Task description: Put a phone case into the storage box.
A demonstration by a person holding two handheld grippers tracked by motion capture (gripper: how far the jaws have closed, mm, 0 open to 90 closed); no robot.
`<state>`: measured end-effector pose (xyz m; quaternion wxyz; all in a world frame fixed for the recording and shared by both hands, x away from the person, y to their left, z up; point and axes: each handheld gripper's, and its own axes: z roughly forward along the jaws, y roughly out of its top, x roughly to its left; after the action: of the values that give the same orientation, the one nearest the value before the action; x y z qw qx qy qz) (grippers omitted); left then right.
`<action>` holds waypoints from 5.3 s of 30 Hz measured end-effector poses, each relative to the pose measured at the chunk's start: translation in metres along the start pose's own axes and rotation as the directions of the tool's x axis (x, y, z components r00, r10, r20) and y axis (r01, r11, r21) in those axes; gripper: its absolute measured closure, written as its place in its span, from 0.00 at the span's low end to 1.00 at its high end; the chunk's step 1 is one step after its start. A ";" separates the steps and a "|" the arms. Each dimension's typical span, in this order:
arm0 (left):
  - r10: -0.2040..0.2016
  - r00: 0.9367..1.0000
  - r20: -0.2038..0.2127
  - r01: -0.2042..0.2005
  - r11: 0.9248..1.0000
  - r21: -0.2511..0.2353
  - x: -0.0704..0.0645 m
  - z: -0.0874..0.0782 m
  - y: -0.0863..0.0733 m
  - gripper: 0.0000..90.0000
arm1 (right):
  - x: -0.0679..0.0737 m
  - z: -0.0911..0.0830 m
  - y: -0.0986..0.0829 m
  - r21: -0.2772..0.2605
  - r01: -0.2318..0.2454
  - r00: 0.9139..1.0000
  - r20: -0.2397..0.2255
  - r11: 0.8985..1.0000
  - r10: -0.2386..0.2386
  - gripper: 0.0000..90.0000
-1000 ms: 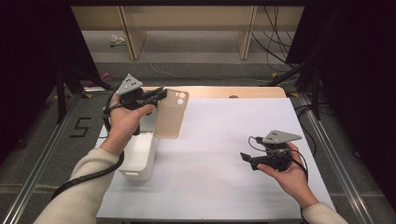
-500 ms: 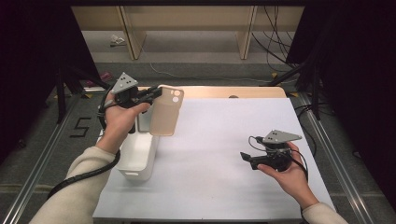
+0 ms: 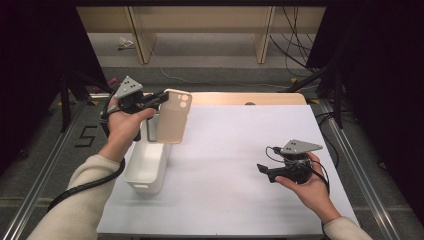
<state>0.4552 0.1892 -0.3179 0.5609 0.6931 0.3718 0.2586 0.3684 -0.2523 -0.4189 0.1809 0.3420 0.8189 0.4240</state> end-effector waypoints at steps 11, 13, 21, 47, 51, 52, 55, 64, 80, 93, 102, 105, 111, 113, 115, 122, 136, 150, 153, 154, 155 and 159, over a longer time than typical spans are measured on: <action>-0.006 1.000 -0.017 0.006 1.000 -0.012 0.011 -0.004 0.000 0.91 | 0.000 0.000 0.000 0.002 -0.002 1.000 -0.001 1.000 0.002 0.18; -0.011 1.000 -0.021 0.010 1.000 -0.014 0.013 -0.005 -0.001 0.91 | 0.000 0.000 0.000 0.001 -0.002 1.000 -0.001 1.000 0.002 0.18; -0.018 0.999 -0.037 0.017 1.000 -0.026 0.022 -0.009 -0.002 0.91 | -0.001 0.000 0.000 0.003 -0.002 1.000 -0.001 1.000 0.002 0.18; -0.033 0.996 -0.080 0.029 0.998 -0.053 0.050 -0.011 -0.010 0.91 | -0.002 -0.001 0.000 0.003 -0.010 1.000 -0.005 1.000 0.010 0.18; -0.036 0.996 -0.086 0.031 0.998 -0.056 0.054 -0.011 -0.011 0.91 | -0.002 0.000 0.000 0.005 -0.009 1.000 -0.006 1.000 0.009 0.18; -0.039 0.995 -0.087 0.034 0.998 -0.058 0.055 -0.011 -0.012 0.91 | -0.002 0.000 0.000 0.006 -0.009 1.000 -0.006 1.000 0.009 0.18; -0.043 0.995 -0.091 0.038 0.997 -0.063 0.058 -0.010 -0.013 0.91 | -0.002 0.000 0.000 0.004 -0.010 1.000 -0.005 1.000 0.010 0.18; -0.061 0.992 -0.107 0.054 0.996 -0.065 0.065 -0.006 -0.018 0.91 | -0.002 -0.001 0.000 0.004 -0.010 1.000 -0.006 1.000 0.010 0.18; -0.082 0.989 -0.125 0.074 0.995 -0.063 0.074 0.001 -0.025 0.91 | -0.002 -0.001 0.000 0.003 -0.011 1.000 -0.007 1.000 0.011 0.18; -0.101 0.985 -0.137 0.094 0.994 -0.058 0.083 0.007 -0.035 0.91 | -0.002 -0.001 0.000 0.004 -0.013 1.000 -0.009 1.000 0.013 0.18; -0.112 0.984 -0.139 0.107 0.993 -0.041 0.088 0.013 -0.045 0.91 | -0.003 -0.001 0.000 0.002 -0.015 1.000 -0.010 1.000 0.015 0.18; -0.107 0.984 -0.141 0.104 0.994 -0.029 0.089 0.015 -0.047 0.91 | -0.003 -0.001 0.000 0.003 -0.015 1.000 -0.010 1.000 0.015 0.18; -0.099 0.985 -0.142 0.098 0.995 -0.019 0.090 0.018 -0.051 0.91 | -0.003 0.000 0.000 0.005 -0.014 1.000 -0.012 1.000 0.014 0.18; -0.097 0.985 -0.142 0.096 0.995 -0.016 0.090 0.020 -0.053 0.91 | -0.002 0.000 0.000 0.005 -0.015 1.000 -0.012 1.000 0.015 0.18; -0.102 0.984 -0.144 0.100 0.995 -0.018 0.090 0.021 -0.056 0.91 | -0.002 0.000 0.000 0.005 -0.013 1.000 -0.012 1.000 0.013 0.18; -0.121 0.983 -0.140 0.119 0.993 -0.019 0.094 0.023 -0.067 0.91 | -0.003 0.000 -0.001 0.005 -0.012 1.000 -0.012 1.000 0.012 0.18; -0.141 0.981 -0.136 0.142 0.990 -0.004 0.098 0.026 -0.083 0.90 | -0.004 0.000 -0.001 0.010 -0.013 1.000 -0.012 1.000 0.013 0.18; -0.139 0.979 -0.147 0.145 0.989 0.028 0.104 0.029 -0.093 0.89 | -0.004 0.000 -0.001 0.008 -0.012 1.000 -0.011 1.000 0.012 0.18; -0.138 0.979 -0.149 0.144 0.989 0.034 0.105 0.030 -0.094 0.88 | -0.004 0.000 -0.001 0.009 -0.011 1.000 -0.011 1.000 0.011 0.18; -0.135 0.979 -0.150 0.142 0.989 0.039 0.106 0.030 -0.094 0.88 | -0.004 0.000 -0.001 0.009 -0.012 1.000 -0.011 1.000 0.012 0.18; -0.131 0.979 -0.154 0.140 0.989 0.043 0.106 0.030 -0.094 0.88 | -0.004 0.000 -0.001 0.010 -0.013 1.000 -0.011 1.000 0.013 0.18; -0.118 0.979 -0.165 0.129 0.990 0.060 0.107 0.031 -0.094 0.86 | -0.004 0.000 -0.001 0.008 -0.011 1.000 -0.011 1.000 0.011 0.18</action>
<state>0.5213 0.2660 -0.4225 0.5194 0.6647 0.4671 0.2651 0.3708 -0.2554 -0.4197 0.1728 0.3447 0.8196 0.4238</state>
